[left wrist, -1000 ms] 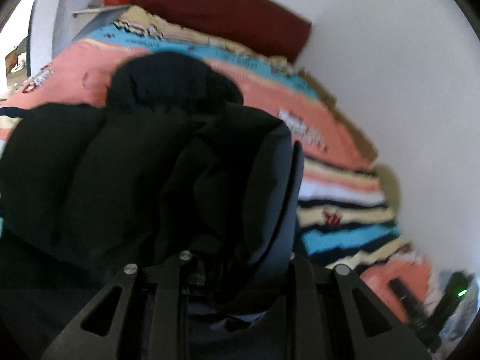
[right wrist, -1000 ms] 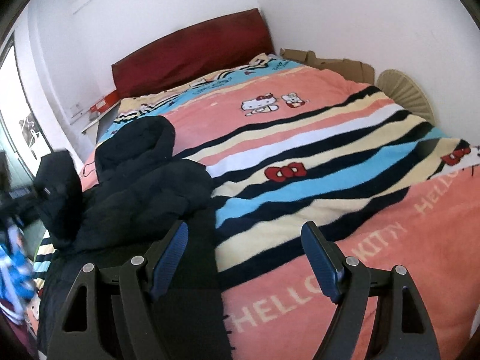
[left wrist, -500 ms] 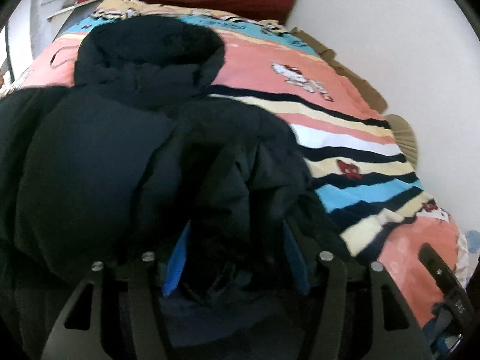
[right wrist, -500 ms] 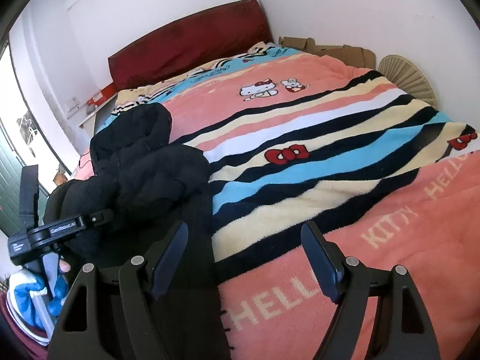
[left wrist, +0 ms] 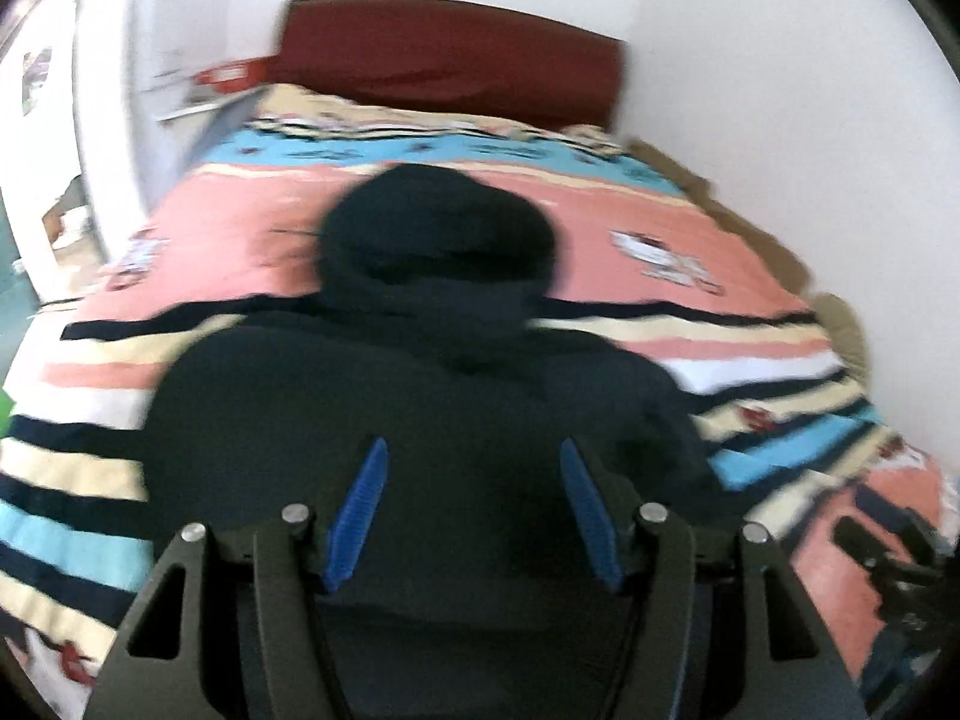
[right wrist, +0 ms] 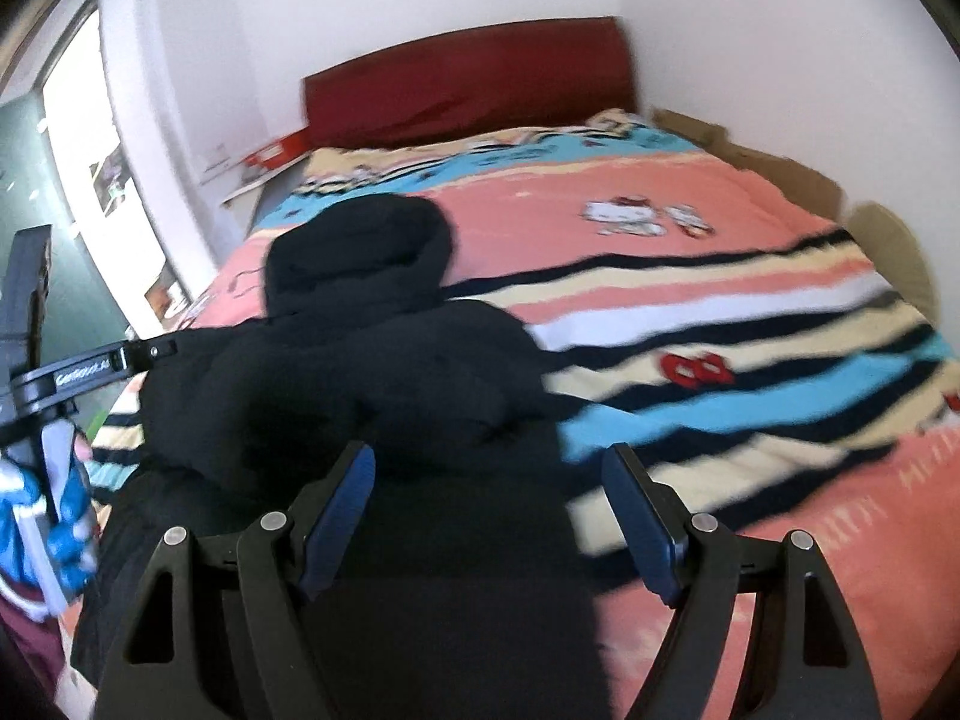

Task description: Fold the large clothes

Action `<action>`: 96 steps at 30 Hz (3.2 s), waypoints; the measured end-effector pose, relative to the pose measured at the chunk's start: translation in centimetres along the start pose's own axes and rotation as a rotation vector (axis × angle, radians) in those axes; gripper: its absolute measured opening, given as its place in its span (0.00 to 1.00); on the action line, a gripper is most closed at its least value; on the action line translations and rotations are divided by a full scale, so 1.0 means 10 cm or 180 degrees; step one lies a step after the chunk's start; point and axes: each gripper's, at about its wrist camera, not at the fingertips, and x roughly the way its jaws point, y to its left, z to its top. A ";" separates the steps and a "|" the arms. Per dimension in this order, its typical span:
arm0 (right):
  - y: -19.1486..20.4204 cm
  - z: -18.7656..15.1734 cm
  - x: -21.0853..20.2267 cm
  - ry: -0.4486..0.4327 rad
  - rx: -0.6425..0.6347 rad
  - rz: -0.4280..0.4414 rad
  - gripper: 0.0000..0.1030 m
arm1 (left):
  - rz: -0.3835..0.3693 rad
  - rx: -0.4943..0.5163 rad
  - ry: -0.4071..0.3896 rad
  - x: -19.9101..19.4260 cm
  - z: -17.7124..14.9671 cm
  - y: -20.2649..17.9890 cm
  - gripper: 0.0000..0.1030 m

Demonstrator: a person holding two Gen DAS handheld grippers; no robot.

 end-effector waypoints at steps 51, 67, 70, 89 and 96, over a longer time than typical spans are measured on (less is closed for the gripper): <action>0.94 0.05 1.86 0.0803 -0.0989 0.0183 0.79 | 0.0545 0.0069 0.0238 1.10 -0.63 0.81 0.65; 0.93 -0.13 2.31 0.1036 -0.1007 0.0157 0.84 | 0.0580 0.0104 0.0121 1.21 -0.77 0.83 0.66; 0.92 -0.13 2.35 0.1050 -0.1012 0.0157 0.85 | 0.0590 0.0108 0.0124 1.22 -0.78 0.83 0.66; 0.97 -0.12 2.19 0.1225 -0.1034 -0.0056 0.88 | 0.0913 0.0267 0.0295 1.11 -0.76 0.71 0.69; 0.73 -0.06 1.79 0.1285 -0.0675 0.0023 0.89 | 0.0959 0.0097 0.0281 0.53 -0.67 0.75 0.69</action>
